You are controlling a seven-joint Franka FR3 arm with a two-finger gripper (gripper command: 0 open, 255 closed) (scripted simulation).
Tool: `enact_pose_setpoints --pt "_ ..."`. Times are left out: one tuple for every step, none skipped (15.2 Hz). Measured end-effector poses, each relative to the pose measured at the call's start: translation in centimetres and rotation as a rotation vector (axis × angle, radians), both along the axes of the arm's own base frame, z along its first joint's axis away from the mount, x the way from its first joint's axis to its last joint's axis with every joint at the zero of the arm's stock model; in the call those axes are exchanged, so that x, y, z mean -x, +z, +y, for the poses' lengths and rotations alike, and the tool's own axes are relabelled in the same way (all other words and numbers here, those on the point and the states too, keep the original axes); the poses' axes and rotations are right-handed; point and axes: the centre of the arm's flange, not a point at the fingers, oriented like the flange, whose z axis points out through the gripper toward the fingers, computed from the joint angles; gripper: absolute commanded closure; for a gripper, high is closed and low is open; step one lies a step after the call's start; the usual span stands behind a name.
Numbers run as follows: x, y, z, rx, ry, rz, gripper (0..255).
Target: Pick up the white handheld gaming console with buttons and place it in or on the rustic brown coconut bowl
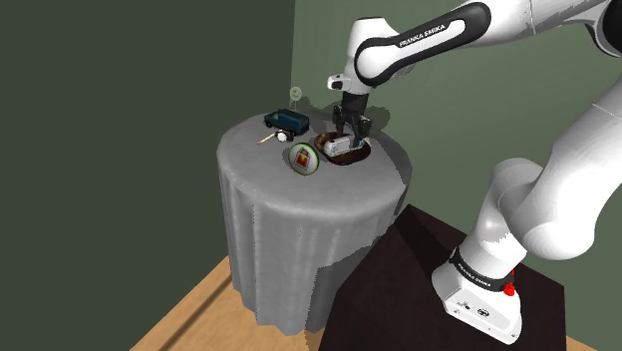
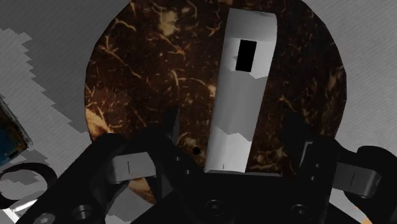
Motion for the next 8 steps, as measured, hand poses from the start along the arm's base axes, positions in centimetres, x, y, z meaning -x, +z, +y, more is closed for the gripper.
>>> enact_pose_setpoints --pt "0.0 0.0 0.0 0.000 0.000 0.000 0" --pt "0.0 0.0 0.0 0.000 0.000 0.000 0" --pt "0.0 0.0 0.0 0.000 0.000 0.000 0" --pt "0.0 0.0 0.0 0.000 0.000 0.000 0" --pt "0.0 0.6 0.0 0.000 0.000 0.000 0" --pt "0.0 1.5 0.0 0.000 0.000 -0.001 0" --pt "-0.2 2.8 0.1 0.000 0.000 -0.002 0" --pt "-0.2 3.9 0.1 0.000 0.000 -0.002 0"
